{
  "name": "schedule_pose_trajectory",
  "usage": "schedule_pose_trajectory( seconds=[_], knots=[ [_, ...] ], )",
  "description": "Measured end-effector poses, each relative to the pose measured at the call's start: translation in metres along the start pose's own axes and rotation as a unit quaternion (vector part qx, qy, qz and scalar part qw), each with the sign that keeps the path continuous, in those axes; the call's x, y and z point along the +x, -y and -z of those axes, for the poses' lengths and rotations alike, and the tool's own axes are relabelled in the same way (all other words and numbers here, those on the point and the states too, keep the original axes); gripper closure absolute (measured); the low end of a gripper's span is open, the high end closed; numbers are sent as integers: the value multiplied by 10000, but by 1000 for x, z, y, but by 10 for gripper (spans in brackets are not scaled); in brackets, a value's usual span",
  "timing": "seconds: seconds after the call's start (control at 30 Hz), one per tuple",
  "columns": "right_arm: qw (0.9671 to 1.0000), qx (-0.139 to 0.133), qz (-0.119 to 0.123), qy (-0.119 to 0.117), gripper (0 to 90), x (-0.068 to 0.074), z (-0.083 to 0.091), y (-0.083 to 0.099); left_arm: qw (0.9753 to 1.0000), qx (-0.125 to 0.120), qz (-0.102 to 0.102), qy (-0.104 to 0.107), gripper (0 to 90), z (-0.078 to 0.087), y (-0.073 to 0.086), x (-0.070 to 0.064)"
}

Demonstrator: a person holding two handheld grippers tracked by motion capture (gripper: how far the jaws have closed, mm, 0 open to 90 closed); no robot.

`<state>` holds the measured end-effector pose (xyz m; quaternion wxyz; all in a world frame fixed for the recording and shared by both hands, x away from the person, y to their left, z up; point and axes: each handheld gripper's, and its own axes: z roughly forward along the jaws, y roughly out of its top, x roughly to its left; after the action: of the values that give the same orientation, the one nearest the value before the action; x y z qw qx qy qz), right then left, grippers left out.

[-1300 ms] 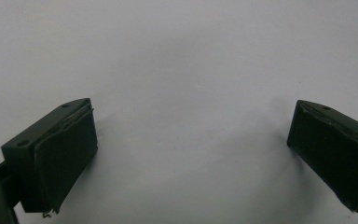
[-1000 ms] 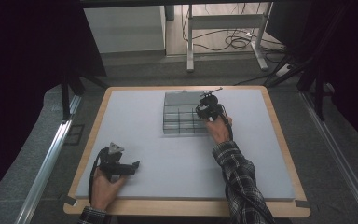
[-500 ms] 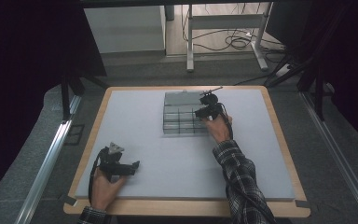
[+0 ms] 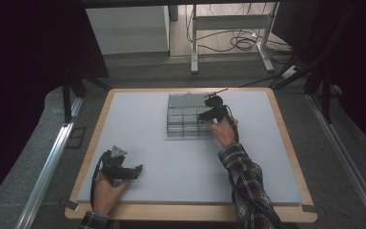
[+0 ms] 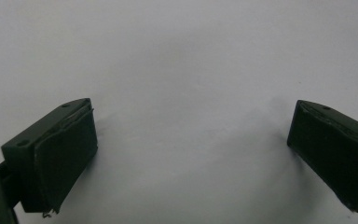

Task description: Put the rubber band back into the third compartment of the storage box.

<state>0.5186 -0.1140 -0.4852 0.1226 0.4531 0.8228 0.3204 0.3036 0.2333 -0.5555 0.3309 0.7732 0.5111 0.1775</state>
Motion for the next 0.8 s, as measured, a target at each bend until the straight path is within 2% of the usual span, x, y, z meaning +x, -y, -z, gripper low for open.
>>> schedule_pose_trajectory(
  seconds=[0.43, 0.63, 0.8],
  knots=[
    [9996, -111, 230, -131, 463, 7, 17, 5, 10000, -1, -2, -2, 13, 0, 0, 0],
    [9990, -105, 409, -124, 393, 12, 21, 8, 10000, -3, 1, -2, 13, 0, 0, 0],
    [9990, -56, 422, -95, 338, 15, 24, 10, 10000, -2, -1, -2, 13, 0, 0, 0]
  ],
)
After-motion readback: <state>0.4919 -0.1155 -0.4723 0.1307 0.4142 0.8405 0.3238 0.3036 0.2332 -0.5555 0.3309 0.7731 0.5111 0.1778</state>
